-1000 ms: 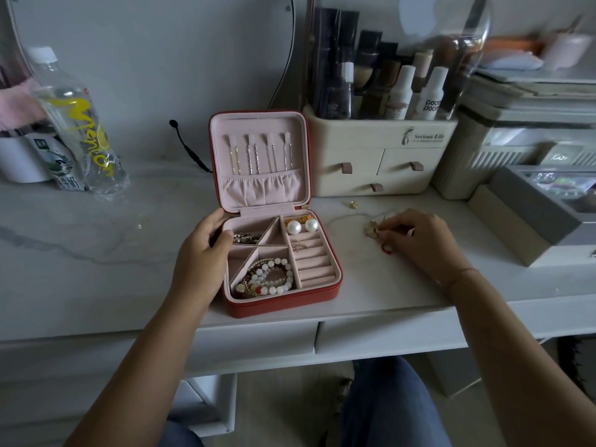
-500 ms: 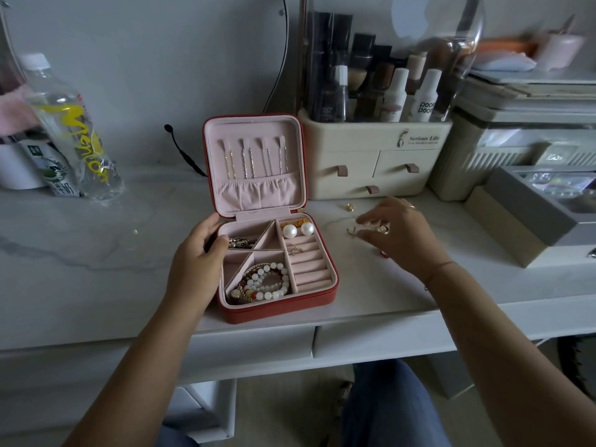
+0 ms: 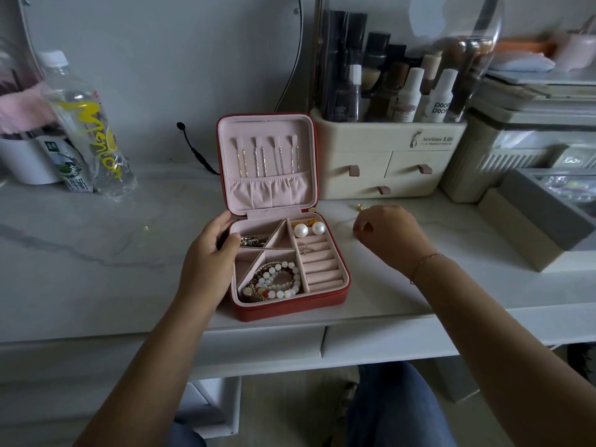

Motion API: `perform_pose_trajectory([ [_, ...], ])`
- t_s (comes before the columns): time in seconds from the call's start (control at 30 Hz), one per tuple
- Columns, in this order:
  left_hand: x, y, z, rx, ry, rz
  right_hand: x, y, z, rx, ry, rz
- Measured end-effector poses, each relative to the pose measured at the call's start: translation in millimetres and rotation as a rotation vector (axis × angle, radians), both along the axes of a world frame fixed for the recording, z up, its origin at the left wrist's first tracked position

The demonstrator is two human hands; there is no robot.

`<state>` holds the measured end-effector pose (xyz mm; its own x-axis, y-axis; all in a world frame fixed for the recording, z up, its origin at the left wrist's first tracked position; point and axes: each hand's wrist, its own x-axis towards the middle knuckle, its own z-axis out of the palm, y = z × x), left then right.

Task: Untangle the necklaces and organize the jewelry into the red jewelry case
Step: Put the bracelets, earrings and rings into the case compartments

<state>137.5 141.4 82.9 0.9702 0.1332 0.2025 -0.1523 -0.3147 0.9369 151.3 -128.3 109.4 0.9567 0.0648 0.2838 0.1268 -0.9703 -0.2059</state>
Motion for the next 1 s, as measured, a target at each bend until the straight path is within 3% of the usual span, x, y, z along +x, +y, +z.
perform_pose_trajectory([
  [0.2, 0, 0, 1, -0.002, -0.005, -0.003, -18, 4, 15, 0.797, 0.071, 0.19],
  [0.33, -1, -1, 1, -0.003, -0.005, 0.002, -25, 20, 12, 1.069, 0.186, 0.326],
  [0.53, -2, -1, 3, -0.009, -0.001, 0.001, -25, 29, 1, 1.096, 0.237, 0.33],
  [1.0, -2, -1, 3, -0.013, -0.007, -0.011, -19, 25, 16, 0.597, 0.21, 0.309],
])
